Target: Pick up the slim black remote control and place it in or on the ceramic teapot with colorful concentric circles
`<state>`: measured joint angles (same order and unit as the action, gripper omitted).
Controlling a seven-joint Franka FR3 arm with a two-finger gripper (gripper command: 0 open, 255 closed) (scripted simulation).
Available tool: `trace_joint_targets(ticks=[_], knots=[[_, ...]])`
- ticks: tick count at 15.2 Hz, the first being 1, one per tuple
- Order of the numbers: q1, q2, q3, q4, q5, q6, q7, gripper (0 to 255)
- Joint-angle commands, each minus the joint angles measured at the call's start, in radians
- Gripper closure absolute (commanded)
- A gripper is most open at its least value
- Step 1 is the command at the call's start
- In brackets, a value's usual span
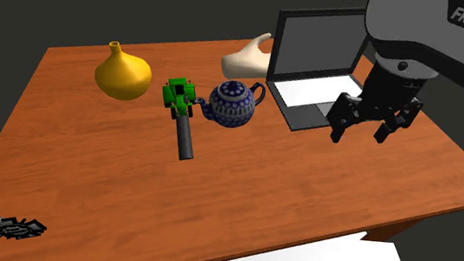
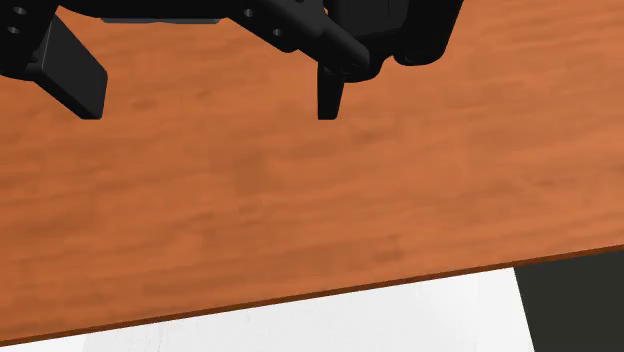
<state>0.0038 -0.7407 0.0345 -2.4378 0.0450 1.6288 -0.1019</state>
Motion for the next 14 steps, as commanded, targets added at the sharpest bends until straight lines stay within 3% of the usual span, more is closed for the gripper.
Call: trace_joint_targets(ticks=[1, 14], knots=[[0.0, 0.0, 0.0, 0.0, 0.0, 0.0, 0.0, 0], [0.098, 0.277, 0.221, 0.017, 0.136, 0.3, 0.213, 0]])
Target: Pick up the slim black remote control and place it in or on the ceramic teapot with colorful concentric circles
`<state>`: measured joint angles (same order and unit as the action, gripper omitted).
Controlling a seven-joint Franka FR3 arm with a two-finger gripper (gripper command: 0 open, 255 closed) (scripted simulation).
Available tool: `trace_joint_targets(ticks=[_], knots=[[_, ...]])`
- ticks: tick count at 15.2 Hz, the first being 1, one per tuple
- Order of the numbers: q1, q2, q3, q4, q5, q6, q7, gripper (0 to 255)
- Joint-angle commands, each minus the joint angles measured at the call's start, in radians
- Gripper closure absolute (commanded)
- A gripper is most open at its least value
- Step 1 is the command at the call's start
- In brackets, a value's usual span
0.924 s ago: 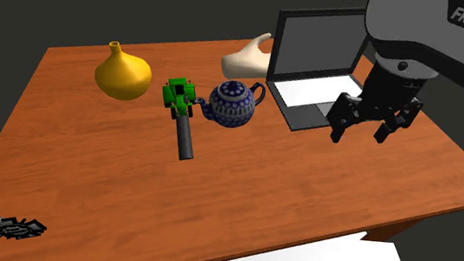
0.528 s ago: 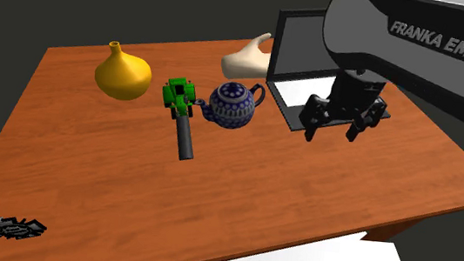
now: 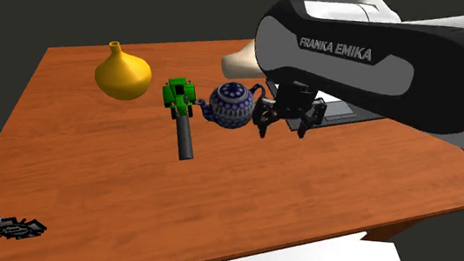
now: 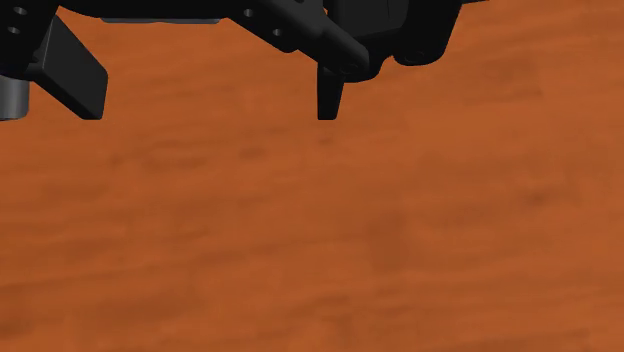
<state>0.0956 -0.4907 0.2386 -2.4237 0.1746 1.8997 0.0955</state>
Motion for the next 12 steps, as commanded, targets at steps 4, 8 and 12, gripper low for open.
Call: trace_joint_targets(ticks=[4, 8, 12], knots=[[0.024, 0.146, 0.082, 0.05, 0.015, 0.115, 0.085, 0], [0.039, 0.276, 0.143, 0.116, -0.003, 0.192, 0.161, 0], [0.056, 0.417, 0.195, 0.2, -0.05, 0.257, 0.247, 0]])
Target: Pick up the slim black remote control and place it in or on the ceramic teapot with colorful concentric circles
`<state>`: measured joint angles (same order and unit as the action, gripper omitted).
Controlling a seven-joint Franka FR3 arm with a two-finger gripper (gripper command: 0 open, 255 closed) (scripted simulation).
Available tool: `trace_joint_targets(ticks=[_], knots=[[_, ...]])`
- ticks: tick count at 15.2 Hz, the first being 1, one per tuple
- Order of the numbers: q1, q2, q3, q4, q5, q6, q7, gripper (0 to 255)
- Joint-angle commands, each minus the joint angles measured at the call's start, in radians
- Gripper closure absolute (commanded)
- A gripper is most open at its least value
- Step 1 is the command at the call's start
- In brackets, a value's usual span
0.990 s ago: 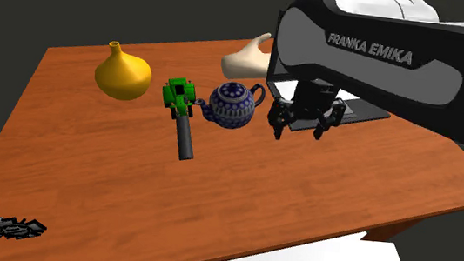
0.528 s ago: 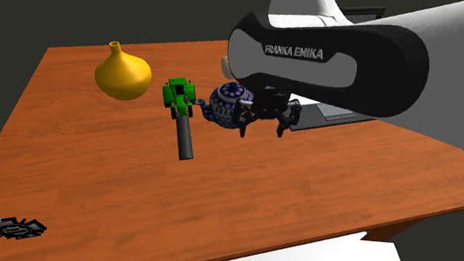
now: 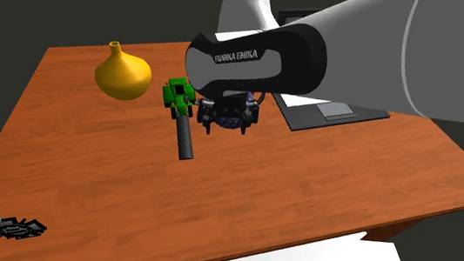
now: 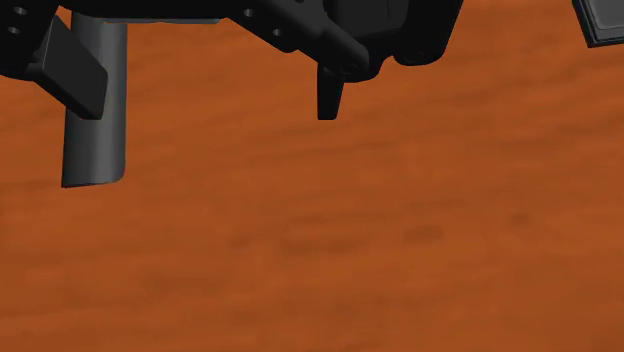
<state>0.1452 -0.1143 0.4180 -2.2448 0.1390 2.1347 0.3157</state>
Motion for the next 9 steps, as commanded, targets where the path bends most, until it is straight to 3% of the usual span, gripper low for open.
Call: trace_joint_targets(ticks=[1, 9], knots=[[0.012, 0.077, 0.026, 0.045, -0.03, 0.035, 0.05, 0], [0.1, 0.379, 0.059, 0.282, -0.194, 0.095, 0.236, 0]])
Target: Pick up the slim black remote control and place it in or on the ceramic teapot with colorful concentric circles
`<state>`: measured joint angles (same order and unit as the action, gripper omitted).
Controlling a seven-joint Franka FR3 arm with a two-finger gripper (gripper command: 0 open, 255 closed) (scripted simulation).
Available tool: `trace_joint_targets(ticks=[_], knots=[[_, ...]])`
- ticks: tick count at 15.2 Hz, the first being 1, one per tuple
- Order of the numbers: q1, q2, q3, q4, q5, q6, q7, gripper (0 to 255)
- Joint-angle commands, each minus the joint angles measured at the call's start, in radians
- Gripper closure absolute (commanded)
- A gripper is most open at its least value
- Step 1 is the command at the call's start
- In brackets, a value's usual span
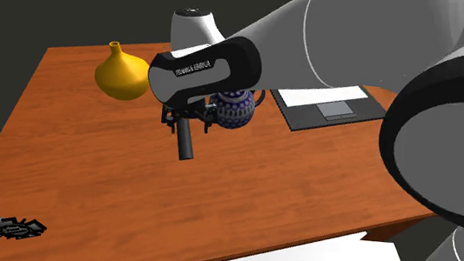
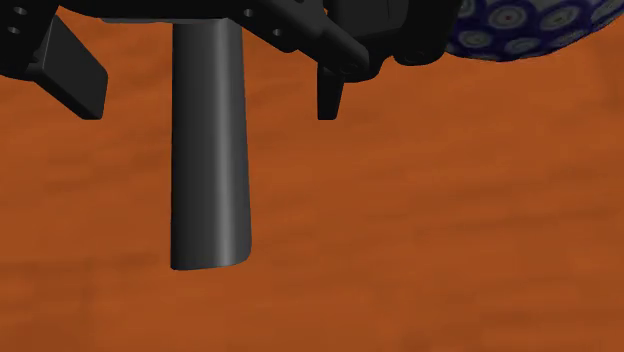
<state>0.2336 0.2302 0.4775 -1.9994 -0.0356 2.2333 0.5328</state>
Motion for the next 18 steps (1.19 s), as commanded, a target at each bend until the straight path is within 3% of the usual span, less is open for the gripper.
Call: trace_joint_targets(ticks=[1, 9, 16, 17, 18], knots=[[0.022, 0.056, -0.002, 0.057, -0.031, -0.003, 0.03, 0], [0.04, 0.119, -0.017, 0.03, -0.067, 0.081, 0.054, 0], [0.04, 0.119, -0.017, 0.03, -0.067, 0.081, 0.054, 0], [0.04, 0.119, -0.017, 0.03, -0.067, 0.081, 0.054, 255], [0.04, 0.119, -0.017, 0.03, -0.067, 0.081, 0.054, 255]])
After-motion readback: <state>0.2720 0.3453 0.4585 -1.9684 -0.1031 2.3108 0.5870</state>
